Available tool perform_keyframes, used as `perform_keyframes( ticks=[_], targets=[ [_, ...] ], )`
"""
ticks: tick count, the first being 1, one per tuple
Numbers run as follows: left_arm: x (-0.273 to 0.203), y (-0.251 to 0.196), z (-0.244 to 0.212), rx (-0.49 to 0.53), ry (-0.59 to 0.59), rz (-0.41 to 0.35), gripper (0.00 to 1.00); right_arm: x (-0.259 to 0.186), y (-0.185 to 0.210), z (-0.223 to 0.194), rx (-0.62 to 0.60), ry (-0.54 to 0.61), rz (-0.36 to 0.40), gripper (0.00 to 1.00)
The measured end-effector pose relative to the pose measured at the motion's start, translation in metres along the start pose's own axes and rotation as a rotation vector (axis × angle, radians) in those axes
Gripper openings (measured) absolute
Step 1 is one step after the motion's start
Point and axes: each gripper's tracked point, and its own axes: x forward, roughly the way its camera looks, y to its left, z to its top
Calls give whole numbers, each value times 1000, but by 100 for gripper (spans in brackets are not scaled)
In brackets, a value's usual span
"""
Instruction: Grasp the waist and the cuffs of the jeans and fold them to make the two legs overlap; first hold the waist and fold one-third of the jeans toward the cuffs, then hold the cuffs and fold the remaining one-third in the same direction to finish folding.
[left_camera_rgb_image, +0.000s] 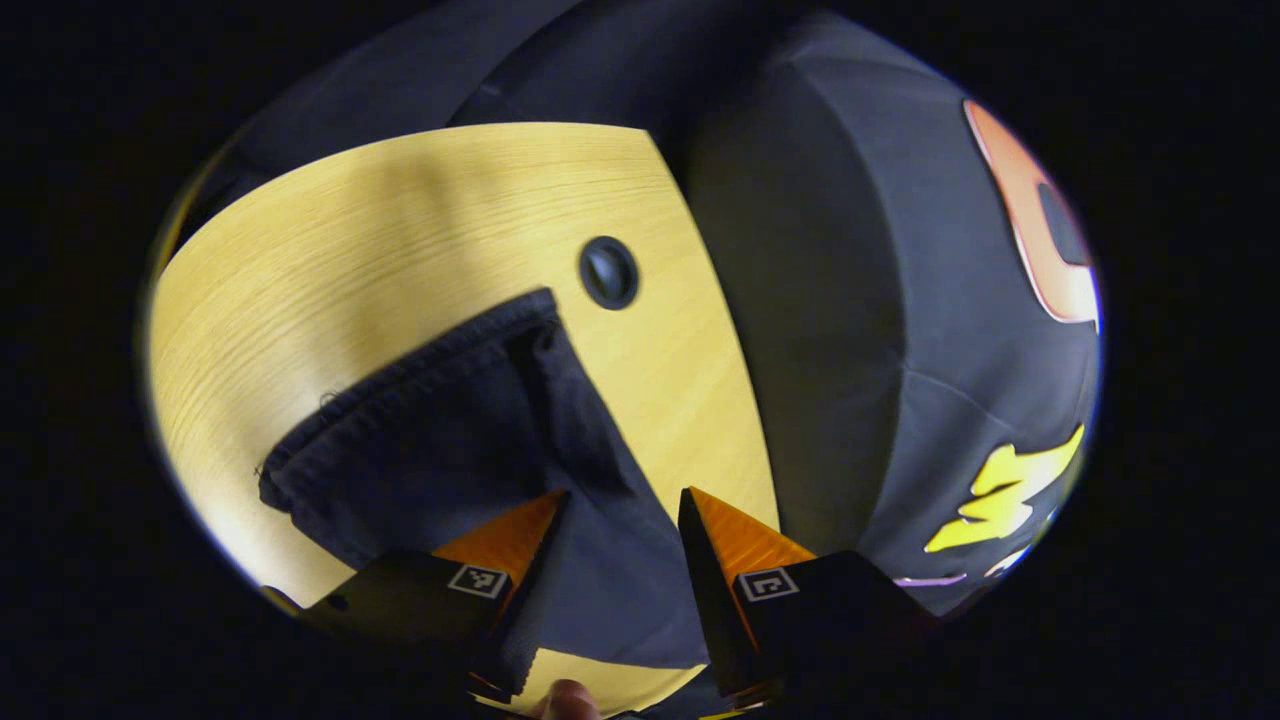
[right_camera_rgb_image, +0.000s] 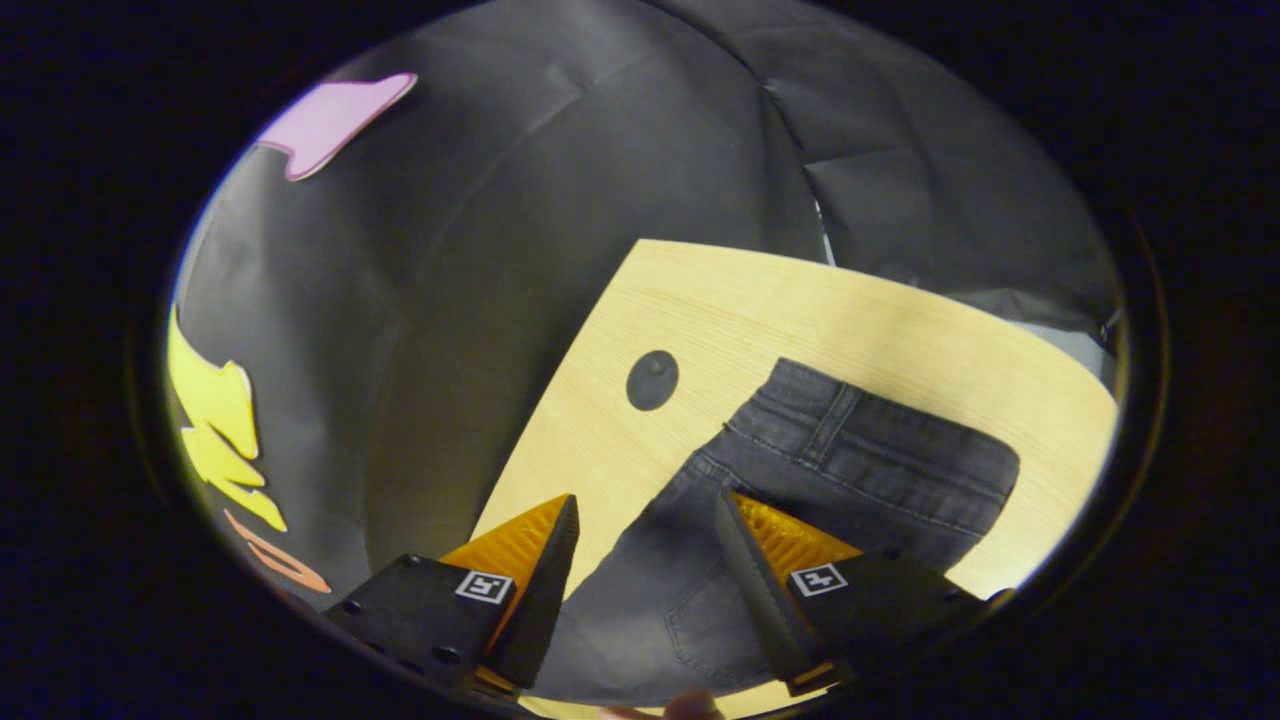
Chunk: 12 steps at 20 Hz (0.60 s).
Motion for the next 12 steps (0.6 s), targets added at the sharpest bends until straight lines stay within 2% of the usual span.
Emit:
perform_keyframes(
  ticks=[1, 2, 3, 4, 5, 6, 7, 8, 9, 10, 11, 12],
  targets=[
    [-13, -10, -5, 48, -2, 0, 74, -6, 1, 2, -22, -20, 0, 78],
    [-27, -30, -13, 102, -11, -33, 77, -17, 4, 4, -65, -44, 1, 81],
    [-45, -55, -26, 176, -16, -77, 94, -30, 8, 7, -146, -77, 8, 97],
    [-66, -77, -34, 268, -40, -103, 82, -43, 9, 6, -251, -109, 12, 89],
    [-89, -99, -43, 380, -82, -131, 82, -62, 16, 5, -361, -147, 28, 80],
    [-109, -114, -53, 470, -115, -149, 95, -83, 25, 3, -469, -183, 50, 80],
    [-130, -132, -65, 573, -154, -174, 82, -102, 32, 0, -563, -218, 75, 89],
    [-148, -145, -81, 653, -169, -188, 81, -116, 38, -4, -636, -250, 103, 81],
    [-165, -154, -99, 718, -164, -202, 82, -132, 42, -11, -689, -271, 136, 82],
    [-182, -159, -114, 760, -170, -222, 82, -140, 43, -18, -726, -291, 159, 93],
    [-192, -162, -134, 779, -166, -248, 82, -151, 42, -25, -752, -309, 174, 87],
    [-201, -160, -154, 780, -164, -266, 82, -163, 41, -31, -774, -327, 181, 96]
  ],
)
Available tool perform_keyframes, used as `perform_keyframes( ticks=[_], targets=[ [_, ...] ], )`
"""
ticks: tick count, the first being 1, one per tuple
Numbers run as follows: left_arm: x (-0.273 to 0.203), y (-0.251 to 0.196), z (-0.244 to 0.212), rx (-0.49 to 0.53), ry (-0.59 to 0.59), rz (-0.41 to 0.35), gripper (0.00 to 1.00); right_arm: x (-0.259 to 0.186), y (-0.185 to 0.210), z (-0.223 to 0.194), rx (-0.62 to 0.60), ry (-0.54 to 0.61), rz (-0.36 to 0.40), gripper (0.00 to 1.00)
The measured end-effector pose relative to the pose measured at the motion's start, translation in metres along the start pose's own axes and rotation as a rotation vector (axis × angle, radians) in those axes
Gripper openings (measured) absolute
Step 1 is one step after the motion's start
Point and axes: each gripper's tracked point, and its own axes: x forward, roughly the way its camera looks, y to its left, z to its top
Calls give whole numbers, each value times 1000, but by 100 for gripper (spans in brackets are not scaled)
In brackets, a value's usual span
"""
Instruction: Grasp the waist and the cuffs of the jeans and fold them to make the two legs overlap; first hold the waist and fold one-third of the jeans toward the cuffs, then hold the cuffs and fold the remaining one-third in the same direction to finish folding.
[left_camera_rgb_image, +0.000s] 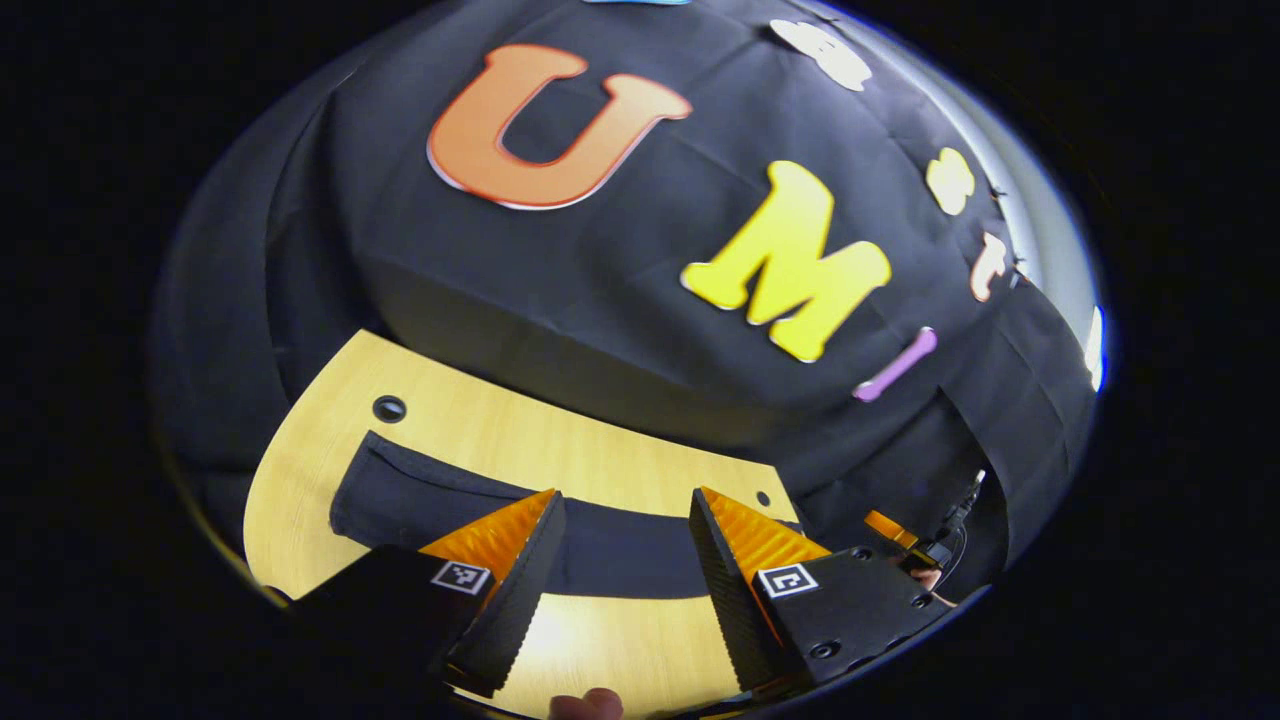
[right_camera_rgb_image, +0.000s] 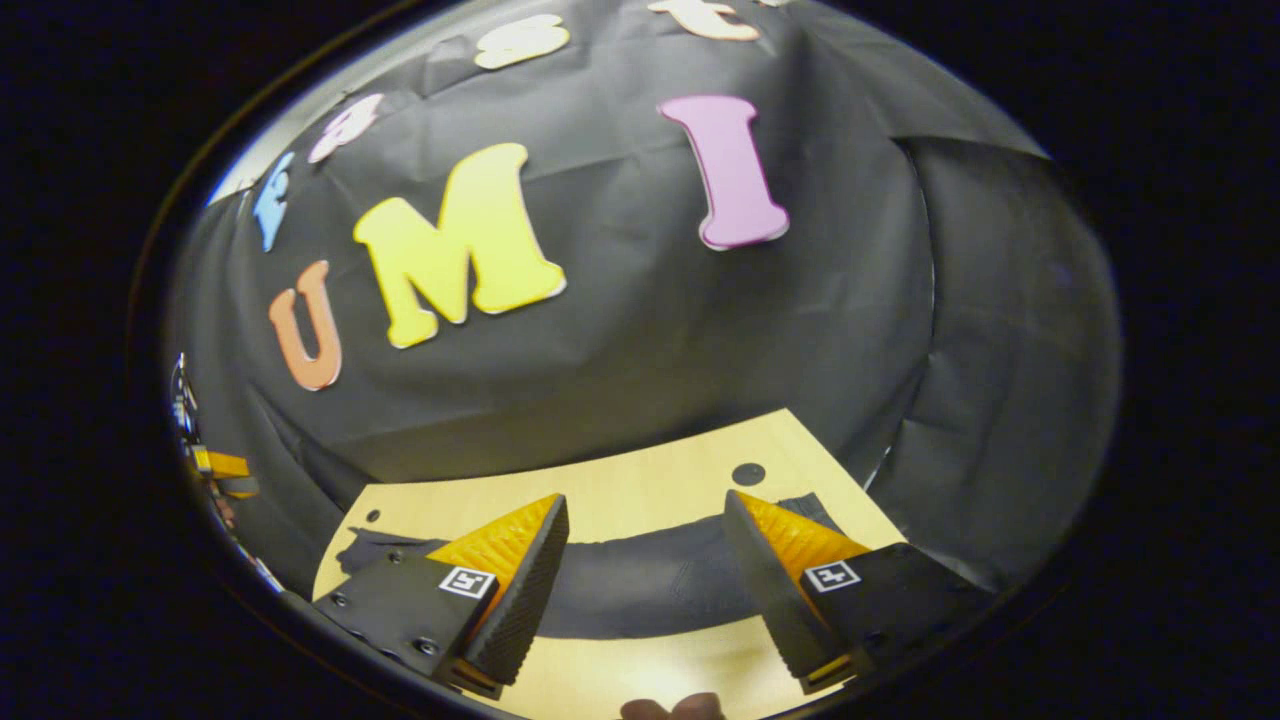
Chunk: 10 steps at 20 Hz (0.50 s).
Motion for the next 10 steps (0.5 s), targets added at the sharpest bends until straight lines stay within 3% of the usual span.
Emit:
perform_keyframes(
  ticks=[1, 2, 3, 5, 7, 8, 9, 10],
  targets=[
    [-11, -13, -13, 2, -6, -2, 82, -13, 4, 1, -21, -19, 2, 89],
    [-20, -20, -27, 19, -15, 5, 82, -30, 12, 4, -44, -32, 2, 89],
    [-27, -23, -41, 35, -38, 35, 82, -42, 16, 1, -62, -37, 4, 96],
    [-34, -26, -65, 47, -83, 82, 82, -65, 22, -6, -75, -51, 9, 96],
    [-41, -28, -81, 42, -128, 114, 82, -80, 18, -20, -75, -80, -38, 96],
    [-43, -27, -89, 56, -141, 133, 82, -90, 18, -27, -82, -97, -65, 89],
    [-46, -25, -92, 84, -171, 159, 82, -97, 16, -37, -95, -102, -83, 97],
    [-48, -25, -94, 124, -199, 175, 83, -101, 12, -48, -111, -103, -94, 98]
  ],
)
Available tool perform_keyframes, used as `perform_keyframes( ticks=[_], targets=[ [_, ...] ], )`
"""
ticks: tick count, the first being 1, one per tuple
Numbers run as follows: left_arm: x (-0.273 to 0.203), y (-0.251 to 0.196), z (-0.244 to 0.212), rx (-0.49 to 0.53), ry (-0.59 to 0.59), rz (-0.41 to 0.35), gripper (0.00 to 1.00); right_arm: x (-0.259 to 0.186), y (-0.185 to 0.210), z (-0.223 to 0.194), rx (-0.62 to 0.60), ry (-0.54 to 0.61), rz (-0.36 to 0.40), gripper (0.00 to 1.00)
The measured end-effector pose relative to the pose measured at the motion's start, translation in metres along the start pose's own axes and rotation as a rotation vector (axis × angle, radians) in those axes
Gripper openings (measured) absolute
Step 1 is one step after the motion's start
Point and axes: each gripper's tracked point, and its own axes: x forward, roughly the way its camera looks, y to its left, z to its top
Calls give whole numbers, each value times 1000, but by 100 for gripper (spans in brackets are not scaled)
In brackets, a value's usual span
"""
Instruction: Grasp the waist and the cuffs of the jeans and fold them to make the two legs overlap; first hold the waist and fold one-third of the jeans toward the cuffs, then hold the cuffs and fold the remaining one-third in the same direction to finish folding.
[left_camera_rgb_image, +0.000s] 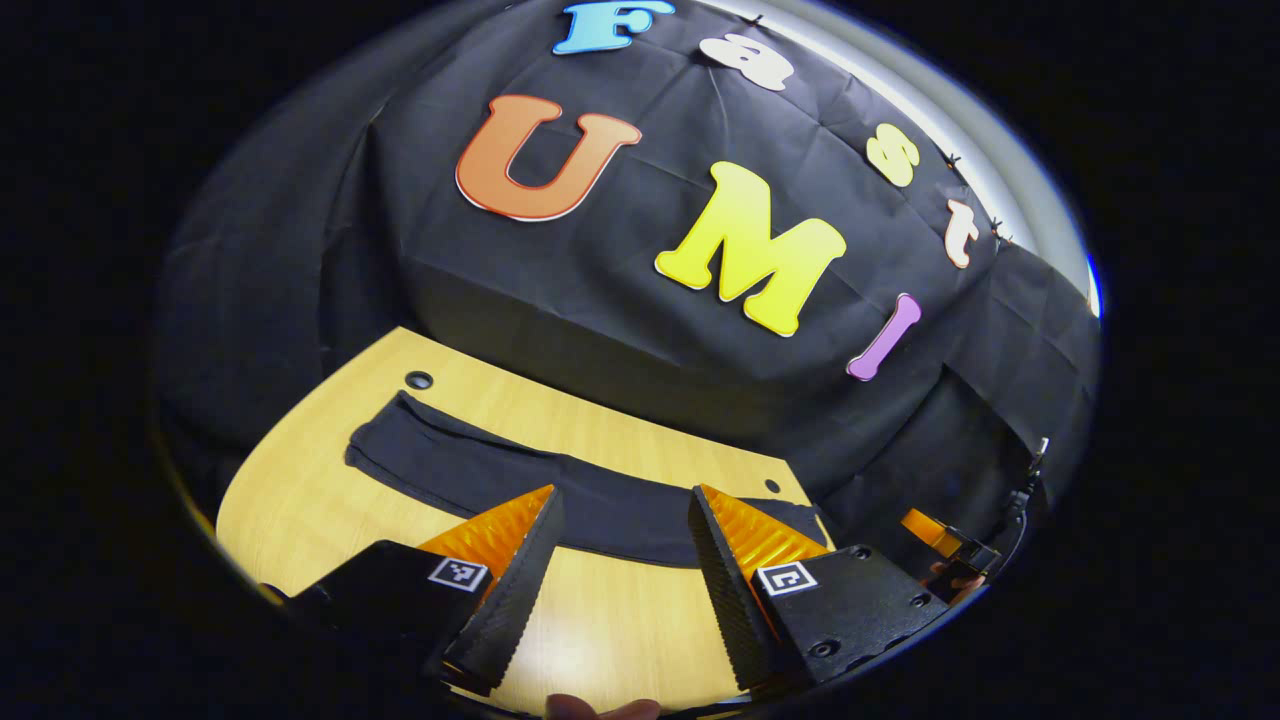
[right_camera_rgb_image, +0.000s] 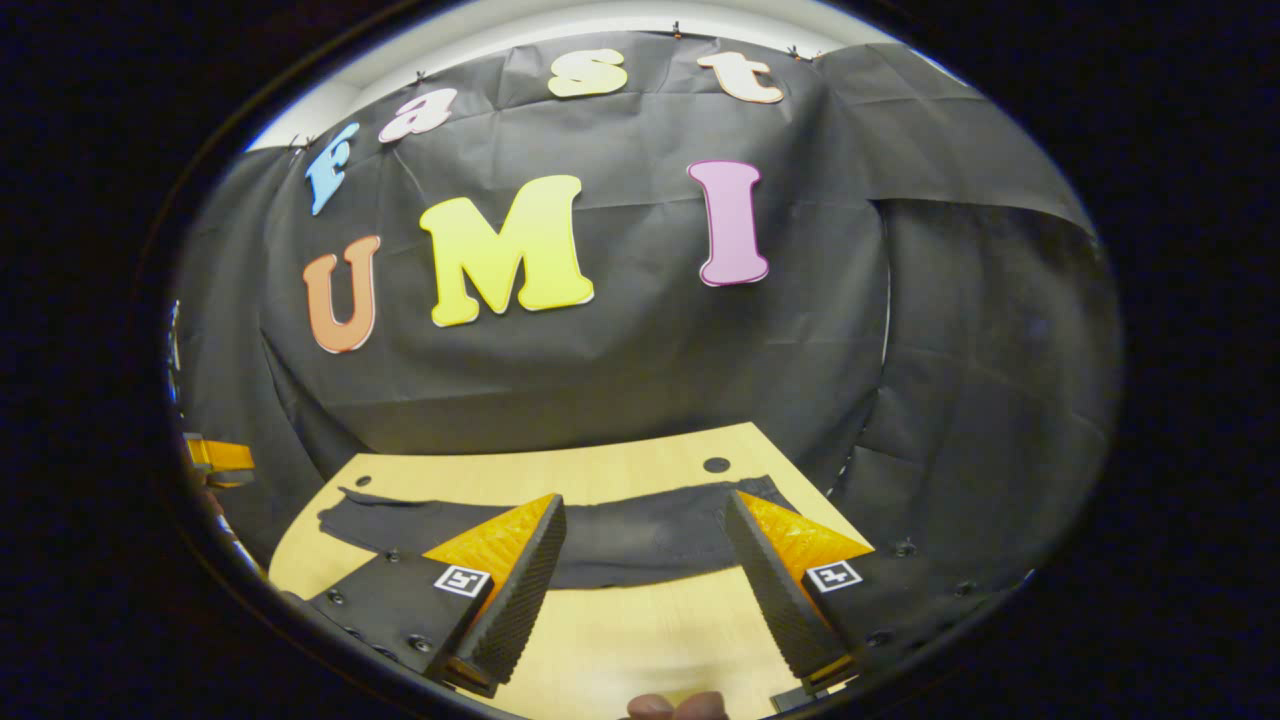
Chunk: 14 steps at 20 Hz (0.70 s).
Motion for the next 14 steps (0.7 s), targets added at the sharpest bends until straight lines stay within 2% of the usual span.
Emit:
perform_keyframes(
  ticks=[5, 11, 12, 13, 14],
  targets=[
    [-1, -5, -8, 214, -61, 69, 82, -16, 2, -20, -39, 6, 32, 99],
    [3, -19, -8, 296, -95, 109, 83, -7, -31, -27, -34, 34, 12, 98],
    [4, -22, -7, 309, -96, 110, 83, -2, -38, -28, -25, 41, 7, 94],
    [5, -24, -5, 324, -107, 125, 87, 4, -44, -29, -18, 46, 3, 99],
    [6, -25, -1, 337, -117, 137, 90, 10, -51, -30, -11, 52, -2, 98]
  ],
)
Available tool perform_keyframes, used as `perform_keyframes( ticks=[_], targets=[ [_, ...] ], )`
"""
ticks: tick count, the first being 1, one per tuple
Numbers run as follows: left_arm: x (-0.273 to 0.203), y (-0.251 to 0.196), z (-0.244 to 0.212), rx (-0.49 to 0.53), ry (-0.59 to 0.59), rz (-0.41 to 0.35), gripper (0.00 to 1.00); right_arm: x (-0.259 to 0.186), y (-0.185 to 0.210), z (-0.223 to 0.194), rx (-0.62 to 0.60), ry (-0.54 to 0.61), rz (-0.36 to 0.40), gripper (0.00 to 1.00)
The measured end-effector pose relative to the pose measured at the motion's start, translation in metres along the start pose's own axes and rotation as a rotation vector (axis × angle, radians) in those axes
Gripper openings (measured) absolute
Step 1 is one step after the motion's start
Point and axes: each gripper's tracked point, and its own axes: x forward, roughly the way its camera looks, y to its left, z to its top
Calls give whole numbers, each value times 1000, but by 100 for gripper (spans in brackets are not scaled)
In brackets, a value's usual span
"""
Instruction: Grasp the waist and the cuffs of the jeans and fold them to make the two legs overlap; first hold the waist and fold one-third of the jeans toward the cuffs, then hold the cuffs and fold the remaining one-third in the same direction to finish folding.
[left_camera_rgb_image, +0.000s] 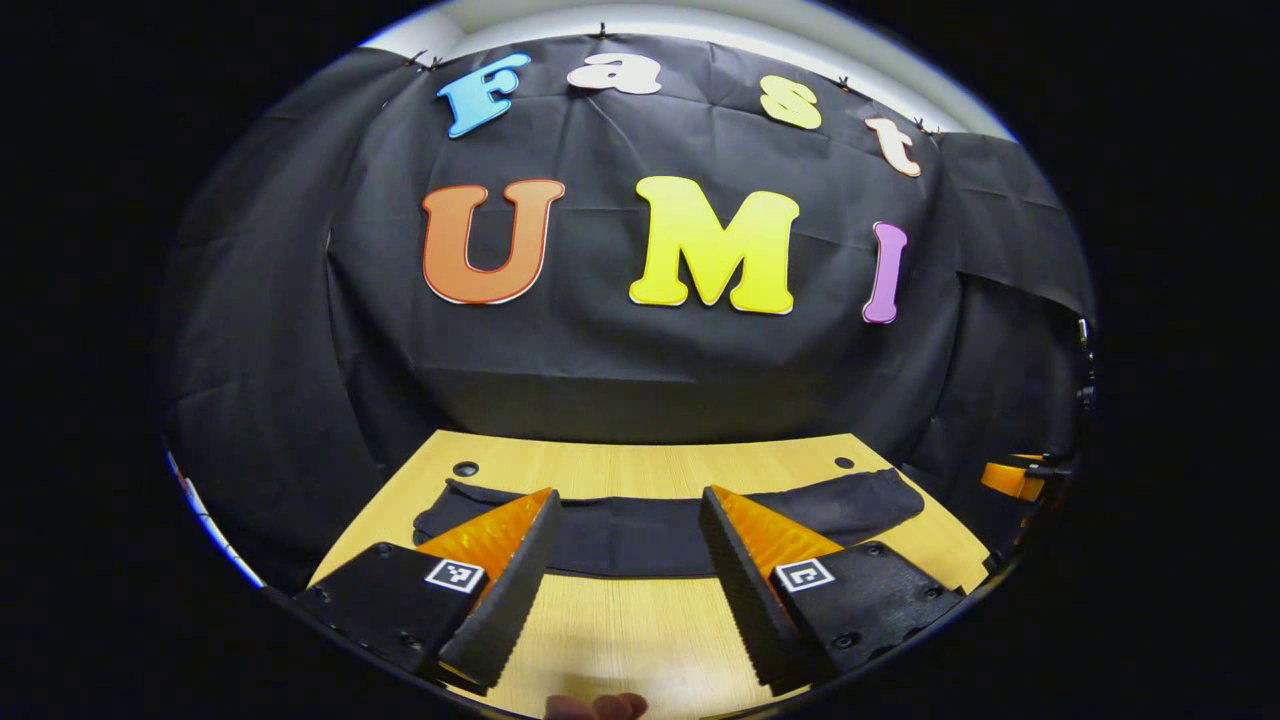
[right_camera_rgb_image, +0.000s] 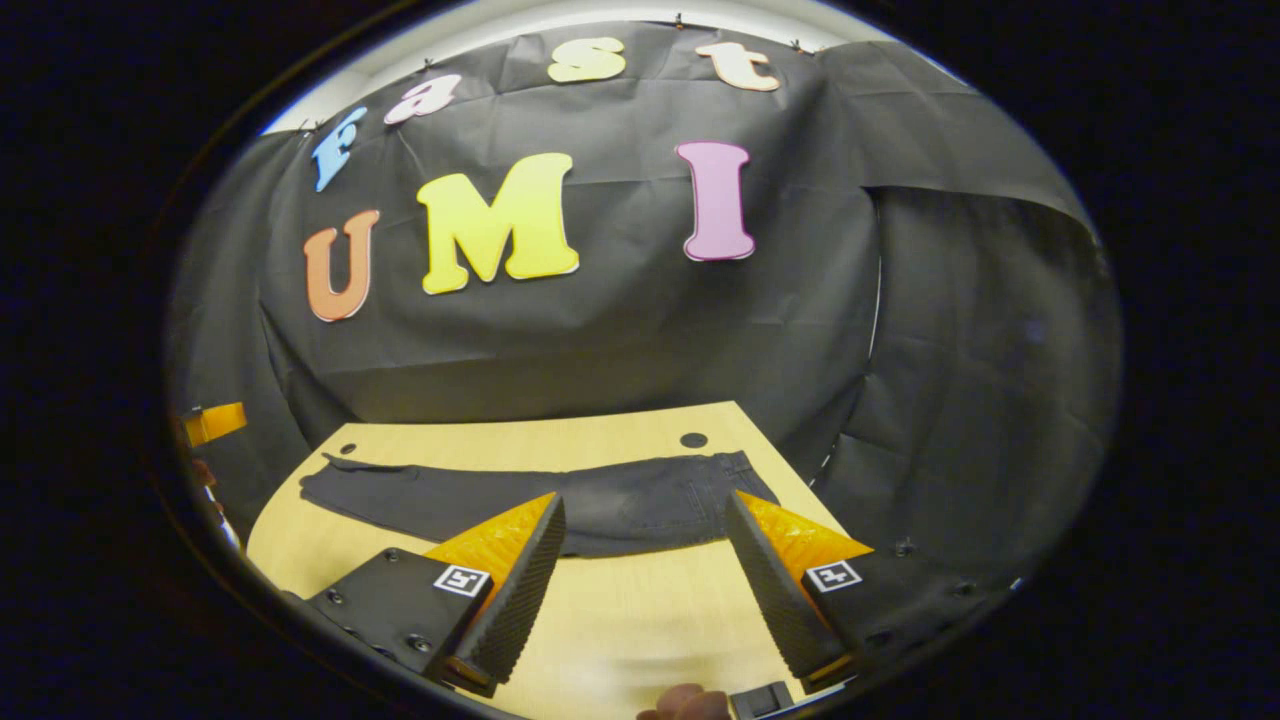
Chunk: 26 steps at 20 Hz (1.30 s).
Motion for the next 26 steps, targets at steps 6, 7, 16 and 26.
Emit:
perform_keyframes(
  ticks=[6, 7, 16, 26],
  targets=[
    [7, -5, 5, 19, 18, 50, 100, 73, -52, -14, 25, 37, -37, 93],
    [7, -4, 5, 18, 22, 60, 100, 88, -61, -17, 31, 44, -45, 93],
    [22, -7, 0, -44, 91, 133, 100, 223, -121, -74, 45, 174, -82, 99],
    [19, 19, -21, -126, 165, 205, 100, 272, -155, -124, 196, 299, -74, 99]
  ],
)
